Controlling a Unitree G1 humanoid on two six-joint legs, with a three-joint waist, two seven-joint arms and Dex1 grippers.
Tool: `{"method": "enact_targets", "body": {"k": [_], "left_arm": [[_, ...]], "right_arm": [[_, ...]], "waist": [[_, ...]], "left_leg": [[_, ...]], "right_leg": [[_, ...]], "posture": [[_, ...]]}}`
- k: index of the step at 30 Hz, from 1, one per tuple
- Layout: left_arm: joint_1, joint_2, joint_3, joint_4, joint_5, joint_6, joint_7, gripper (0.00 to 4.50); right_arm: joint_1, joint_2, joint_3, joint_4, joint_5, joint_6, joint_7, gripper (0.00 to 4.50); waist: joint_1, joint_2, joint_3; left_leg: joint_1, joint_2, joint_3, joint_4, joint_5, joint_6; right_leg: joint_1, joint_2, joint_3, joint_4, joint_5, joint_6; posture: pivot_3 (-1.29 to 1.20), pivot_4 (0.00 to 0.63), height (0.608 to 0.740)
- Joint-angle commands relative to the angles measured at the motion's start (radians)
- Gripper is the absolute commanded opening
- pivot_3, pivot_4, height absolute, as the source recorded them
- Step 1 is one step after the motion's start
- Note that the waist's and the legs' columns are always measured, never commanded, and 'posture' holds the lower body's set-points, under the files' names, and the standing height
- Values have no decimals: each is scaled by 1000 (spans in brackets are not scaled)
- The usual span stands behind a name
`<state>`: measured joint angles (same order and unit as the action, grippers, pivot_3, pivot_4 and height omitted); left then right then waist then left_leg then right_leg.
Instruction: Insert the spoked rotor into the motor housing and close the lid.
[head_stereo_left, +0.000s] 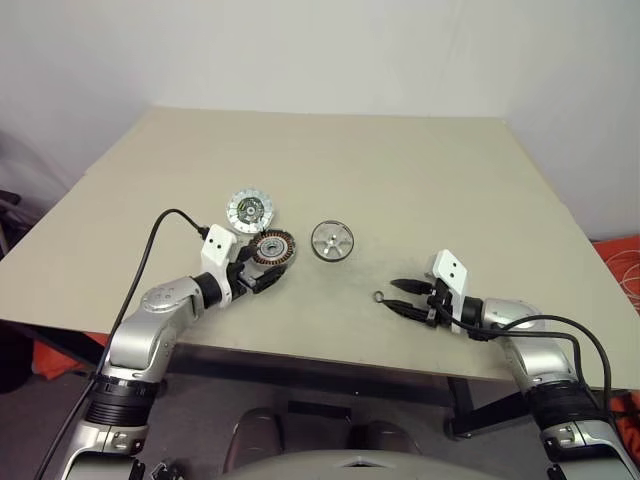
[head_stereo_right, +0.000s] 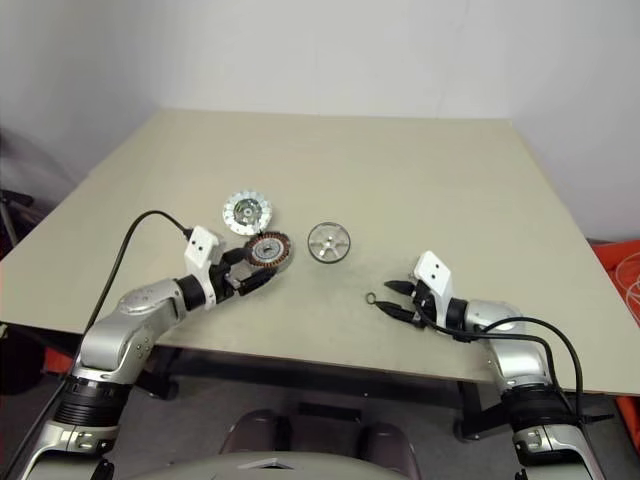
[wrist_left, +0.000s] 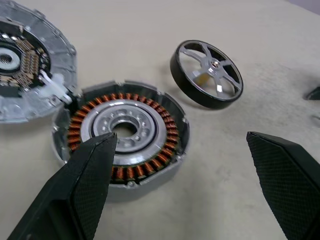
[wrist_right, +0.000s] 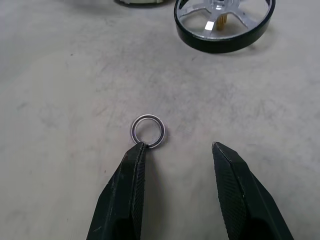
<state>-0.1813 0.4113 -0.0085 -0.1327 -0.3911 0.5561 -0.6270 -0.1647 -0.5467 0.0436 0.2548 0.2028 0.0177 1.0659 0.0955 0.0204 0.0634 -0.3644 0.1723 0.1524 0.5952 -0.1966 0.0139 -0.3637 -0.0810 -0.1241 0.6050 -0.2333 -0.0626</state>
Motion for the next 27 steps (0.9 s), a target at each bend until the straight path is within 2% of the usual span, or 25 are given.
{"method": "enact_targets", "body": {"k": [1,15,27], "left_arm": [[-4,2,3,-26,3,-12,0,4391],[2,0,5,-21,10,-8,0,4391],[20,-6,8,-34,8,-8,8,4391]], "right_arm": [[-30,12,-11,-52,33,9,-8,2340],[-6,20,24,-63,19,6,19,2340],[-68,14,38,-33,-14,7,-12,2340]], "waist": [[0,0,0],[0,0,0],[0,0,0]], "left_leg": [[0,0,0,0,0,0],[0,0,0,0,0,0],[0,0,0,0,0,0]], "right_leg": [[0,0,0,0,0,0],[0,0,0,0,0,0],[0,0,0,0,0,0]], "posture": [[0,0,740],[0,0,740],[0,0,740]]}}
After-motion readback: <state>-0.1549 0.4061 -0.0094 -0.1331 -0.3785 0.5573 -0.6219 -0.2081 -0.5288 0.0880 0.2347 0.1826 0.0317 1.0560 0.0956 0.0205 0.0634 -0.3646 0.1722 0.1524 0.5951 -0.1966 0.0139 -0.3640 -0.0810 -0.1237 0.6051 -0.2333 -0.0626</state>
